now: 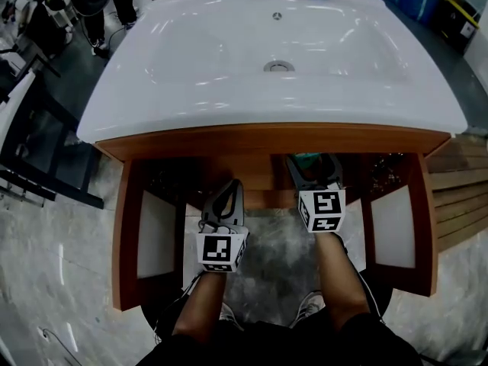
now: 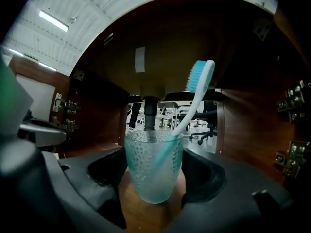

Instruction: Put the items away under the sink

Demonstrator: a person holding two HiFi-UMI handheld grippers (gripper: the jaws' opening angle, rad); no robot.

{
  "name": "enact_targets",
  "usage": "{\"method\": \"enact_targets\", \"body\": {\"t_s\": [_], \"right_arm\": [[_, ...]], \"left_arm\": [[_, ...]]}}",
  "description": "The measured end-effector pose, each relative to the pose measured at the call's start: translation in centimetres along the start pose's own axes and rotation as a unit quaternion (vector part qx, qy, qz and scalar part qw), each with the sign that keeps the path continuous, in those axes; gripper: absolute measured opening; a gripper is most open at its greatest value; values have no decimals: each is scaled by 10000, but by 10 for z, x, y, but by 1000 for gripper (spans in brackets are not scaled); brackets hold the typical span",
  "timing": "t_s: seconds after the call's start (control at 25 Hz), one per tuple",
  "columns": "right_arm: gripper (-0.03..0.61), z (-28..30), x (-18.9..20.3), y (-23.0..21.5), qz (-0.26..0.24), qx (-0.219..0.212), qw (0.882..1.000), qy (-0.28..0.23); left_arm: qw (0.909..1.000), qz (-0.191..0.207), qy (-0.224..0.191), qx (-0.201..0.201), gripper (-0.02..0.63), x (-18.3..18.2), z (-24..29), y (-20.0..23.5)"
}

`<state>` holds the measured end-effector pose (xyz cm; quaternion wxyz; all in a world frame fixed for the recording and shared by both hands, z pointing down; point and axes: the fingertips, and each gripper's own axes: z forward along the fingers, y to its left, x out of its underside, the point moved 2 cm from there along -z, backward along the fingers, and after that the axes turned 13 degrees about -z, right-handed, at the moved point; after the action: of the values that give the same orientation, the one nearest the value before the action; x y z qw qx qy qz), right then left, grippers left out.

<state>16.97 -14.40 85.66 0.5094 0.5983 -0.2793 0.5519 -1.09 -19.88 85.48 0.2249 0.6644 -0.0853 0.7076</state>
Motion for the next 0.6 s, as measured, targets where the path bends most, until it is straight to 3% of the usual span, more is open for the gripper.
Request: {"method": "enact_targets", "body": {"t_s": [0.48, 0.6], "right_arm": [[359, 15, 10, -3, 91, -68, 9998, 146], [394, 13, 11, -2, 116, -104, 9997, 174]], "left_arm": [[9999, 16, -76, -80, 15, -4, 4, 5], [10000, -12, -41, -90, 15, -2, 4, 5]]}}
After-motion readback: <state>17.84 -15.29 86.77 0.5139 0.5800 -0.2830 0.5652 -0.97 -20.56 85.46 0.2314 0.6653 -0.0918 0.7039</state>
